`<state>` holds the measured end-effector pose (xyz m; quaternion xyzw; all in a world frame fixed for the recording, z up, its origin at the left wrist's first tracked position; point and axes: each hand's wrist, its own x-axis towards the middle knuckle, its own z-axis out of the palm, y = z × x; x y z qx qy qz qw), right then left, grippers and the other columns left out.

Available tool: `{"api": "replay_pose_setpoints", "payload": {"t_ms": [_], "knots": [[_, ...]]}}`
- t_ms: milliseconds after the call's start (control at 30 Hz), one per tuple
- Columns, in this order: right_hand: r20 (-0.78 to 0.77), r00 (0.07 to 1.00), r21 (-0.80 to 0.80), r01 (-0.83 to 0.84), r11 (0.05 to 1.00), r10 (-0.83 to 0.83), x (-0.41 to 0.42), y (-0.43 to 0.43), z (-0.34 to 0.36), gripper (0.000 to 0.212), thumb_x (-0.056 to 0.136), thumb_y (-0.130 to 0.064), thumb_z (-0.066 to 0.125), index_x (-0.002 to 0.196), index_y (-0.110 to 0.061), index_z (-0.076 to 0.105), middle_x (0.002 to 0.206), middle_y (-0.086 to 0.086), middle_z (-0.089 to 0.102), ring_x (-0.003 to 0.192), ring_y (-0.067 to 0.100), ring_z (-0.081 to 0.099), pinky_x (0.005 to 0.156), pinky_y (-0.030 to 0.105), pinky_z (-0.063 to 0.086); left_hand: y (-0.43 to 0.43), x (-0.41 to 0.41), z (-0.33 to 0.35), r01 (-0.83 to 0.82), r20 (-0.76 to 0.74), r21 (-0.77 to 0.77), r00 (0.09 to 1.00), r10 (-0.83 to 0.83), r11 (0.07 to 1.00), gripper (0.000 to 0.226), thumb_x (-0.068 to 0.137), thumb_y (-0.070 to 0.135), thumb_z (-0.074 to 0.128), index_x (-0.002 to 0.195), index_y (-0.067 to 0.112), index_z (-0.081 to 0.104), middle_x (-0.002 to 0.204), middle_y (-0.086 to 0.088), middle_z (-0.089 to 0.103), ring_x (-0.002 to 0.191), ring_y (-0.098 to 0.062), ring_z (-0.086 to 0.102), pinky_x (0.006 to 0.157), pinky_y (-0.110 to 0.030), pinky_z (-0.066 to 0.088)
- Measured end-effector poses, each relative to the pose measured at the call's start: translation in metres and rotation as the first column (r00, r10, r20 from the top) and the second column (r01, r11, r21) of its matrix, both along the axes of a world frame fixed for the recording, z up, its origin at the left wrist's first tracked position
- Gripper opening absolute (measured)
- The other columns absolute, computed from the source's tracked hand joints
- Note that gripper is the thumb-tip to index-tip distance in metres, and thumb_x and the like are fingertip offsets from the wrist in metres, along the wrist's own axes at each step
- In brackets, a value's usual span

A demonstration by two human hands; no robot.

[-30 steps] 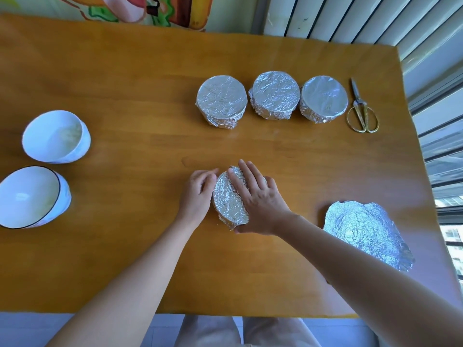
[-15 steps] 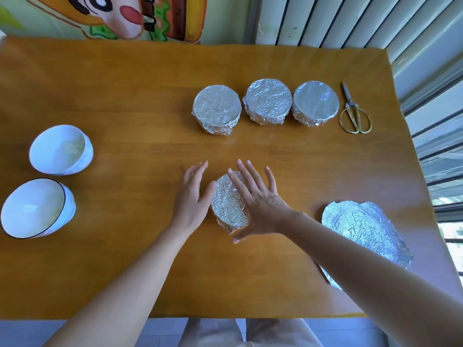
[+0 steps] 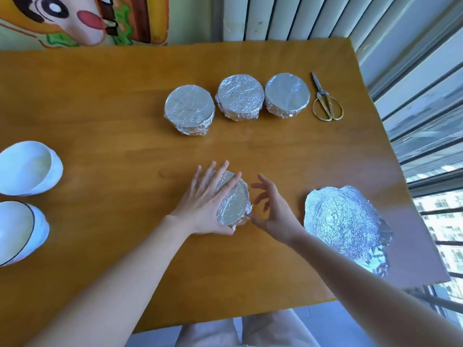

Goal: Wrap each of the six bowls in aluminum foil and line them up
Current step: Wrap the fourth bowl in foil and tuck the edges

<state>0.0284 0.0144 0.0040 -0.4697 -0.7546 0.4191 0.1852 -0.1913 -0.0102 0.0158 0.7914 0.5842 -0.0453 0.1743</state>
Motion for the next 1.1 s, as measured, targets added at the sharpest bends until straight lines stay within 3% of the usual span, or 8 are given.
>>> {"api": "replay_pose_setpoints", "payload": {"t_ms": [100,233,367,467,633,800,933,1100], "knots": [[-0.08,0.986,-0.023,0.145,0.989,-0.147,-0.006,-0.006,-0.003,0.058,0.078,-0.009,0.078,0.126,-0.007,0.045,0.11,-0.004,0.063,0.075,0.007,0.06,0.064,0.025,0.049,-0.002,0.0,-0.005,-0.012,-0.002,0.052,1.0,0.012,0.999,0.129,0.063,0.079,0.066,0.156,0.036,-0.013,0.165,-0.006,-0.014,0.151,-0.034,-0.004,0.122,-0.054,0.005],[-0.104,0.935,-0.127,0.325,0.937,-0.339,-0.011,-0.012,-0.008,0.028,0.079,-0.005,0.077,0.095,-0.018,0.059,0.078,-0.015,0.068,0.063,0.009,0.063,0.062,0.022,0.048,-0.002,0.004,-0.004,-0.052,-0.019,0.053,0.998,0.053,0.997,0.127,0.064,0.077,0.066,0.156,0.036,-0.01,0.164,-0.007,-0.004,0.148,-0.035,0.006,0.116,-0.052,0.017],[-0.106,0.907,-0.184,0.386,0.904,-0.408,-0.02,-0.01,-0.007,0.029,0.082,-0.003,0.072,0.084,-0.032,0.069,0.065,-0.024,0.067,0.061,0.003,0.064,0.063,0.025,0.051,-0.007,0.012,-0.005,-0.197,-0.028,0.05,0.98,0.199,0.979,0.125,0.064,0.076,0.066,0.157,0.035,-0.007,0.163,-0.008,0.0,0.147,-0.036,0.01,0.114,-0.051,0.024],[-0.12,0.918,-0.182,0.353,0.918,-0.377,-0.03,0.002,-0.005,0.025,0.084,-0.001,0.068,0.093,-0.022,0.078,0.074,-0.019,0.07,0.068,0.004,0.066,0.072,0.033,0.056,-0.012,0.019,-0.006,-0.364,-0.023,0.077,0.93,0.367,0.928,0.124,0.063,0.076,0.068,0.158,0.033,0.001,0.162,-0.009,0.009,0.143,-0.038,0.017,0.109,-0.051,0.027],[-0.191,0.945,-0.296,0.202,0.934,-0.265,-0.037,0.009,-0.003,0.033,0.088,0.004,0.063,0.113,-0.014,0.073,0.102,-0.001,0.06,0.091,0.015,0.067,0.087,0.021,0.053,-0.012,0.019,-0.007,-0.497,-0.033,0.111,0.863,0.503,0.86,0.123,0.063,0.078,0.066,0.158,0.031,0.004,0.161,-0.011,0.014,0.141,-0.04,0.022,0.105,-0.051,0.031],[-0.329,0.858,-0.495,0.197,0.846,-0.393,-0.031,0.012,-0.012,0.026,0.082,0.006,0.072,0.104,-0.007,0.075,0.101,0.013,0.075,0.09,0.023,0.07,0.089,0.035,0.057,-0.013,0.019,-0.007,-0.496,-0.03,0.119,0.864,0.502,0.86,0.124,0.061,0.077,0.068,0.158,0.031,0.005,0.16,-0.011,0.016,0.141,-0.039,0.022,0.105,-0.051,0.031],[-0.392,0.782,-0.62,0.163,0.767,-0.484,-0.031,0.015,-0.014,0.011,0.083,0.005,0.071,0.094,0.002,0.073,0.089,0.012,0.075,0.079,0.018,0.071,0.077,0.026,0.058,-0.014,0.02,-0.006,-0.495,-0.032,0.125,0.864,0.502,0.86,0.124,0.061,0.076,0.07,0.158,0.031,0.007,0.16,-0.012,0.016,0.141,-0.04,0.024,0.103,-0.051,0.032],[-0.384,0.707,-0.74,0.149,0.656,-0.594,-0.036,0.005,-0.02,0.008,0.089,-0.002,0.068,0.094,0.002,0.072,0.087,0.012,0.073,0.074,0.016,0.067,0.075,0.022,0.056,-0.013,0.021,-0.006,-0.502,-0.03,0.131,0.86,0.51,0.855,0.124,0.06,0.076,0.07,0.158,0.03,0.009,0.16,-0.012,0.018,0.141,-0.04,0.025,0.103,-0.051,0.032]]}}
